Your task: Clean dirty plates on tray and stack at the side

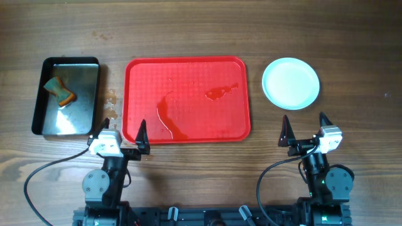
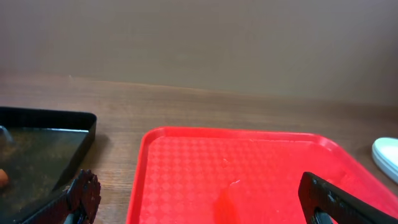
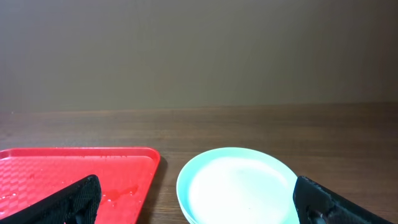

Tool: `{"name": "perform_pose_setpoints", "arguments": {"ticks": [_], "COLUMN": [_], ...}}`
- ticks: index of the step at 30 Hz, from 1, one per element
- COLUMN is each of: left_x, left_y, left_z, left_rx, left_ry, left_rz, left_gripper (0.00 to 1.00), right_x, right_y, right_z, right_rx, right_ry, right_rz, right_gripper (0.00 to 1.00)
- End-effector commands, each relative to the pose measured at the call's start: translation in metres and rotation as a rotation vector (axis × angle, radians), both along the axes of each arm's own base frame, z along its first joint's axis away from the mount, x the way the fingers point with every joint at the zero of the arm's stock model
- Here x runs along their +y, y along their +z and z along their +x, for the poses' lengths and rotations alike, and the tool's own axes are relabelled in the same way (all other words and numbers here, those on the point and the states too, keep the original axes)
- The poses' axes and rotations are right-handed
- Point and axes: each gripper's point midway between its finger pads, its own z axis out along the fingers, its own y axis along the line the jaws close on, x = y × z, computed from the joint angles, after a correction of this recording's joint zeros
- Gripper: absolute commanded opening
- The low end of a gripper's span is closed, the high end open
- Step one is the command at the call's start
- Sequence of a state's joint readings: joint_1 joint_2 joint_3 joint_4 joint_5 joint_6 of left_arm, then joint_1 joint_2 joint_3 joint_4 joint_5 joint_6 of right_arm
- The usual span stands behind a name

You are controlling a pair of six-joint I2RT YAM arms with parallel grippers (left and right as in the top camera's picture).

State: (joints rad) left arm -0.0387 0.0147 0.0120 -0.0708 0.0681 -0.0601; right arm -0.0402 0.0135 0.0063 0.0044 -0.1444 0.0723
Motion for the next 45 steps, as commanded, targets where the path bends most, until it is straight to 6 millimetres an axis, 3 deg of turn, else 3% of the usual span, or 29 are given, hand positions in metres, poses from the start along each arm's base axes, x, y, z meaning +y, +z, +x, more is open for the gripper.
{"name": "perform_pose_setpoints", "arguments": {"ticks": [1, 45], "left_x": [0.0013, 0.0043], "left_y": [-0.0017, -0.0016], "left_z": [-0.0002, 0.0001], "left_rx": [-0.009, -0.013], "left_ry": [0.003, 0.017], "left_rz": [0.090, 0.133], "left_gripper": [1.00, 1.00], "right_x": [-0.0031, -0.0031], "right_y": [0.0024, 0.0024], "right_z": [-0.0003, -0.0003], "right_rx": [-0.013, -0.013], "right_ry": [-0.017, -0.017], "right_rz": [-0.017, -0.018], "right_gripper": [1.00, 1.00]}}
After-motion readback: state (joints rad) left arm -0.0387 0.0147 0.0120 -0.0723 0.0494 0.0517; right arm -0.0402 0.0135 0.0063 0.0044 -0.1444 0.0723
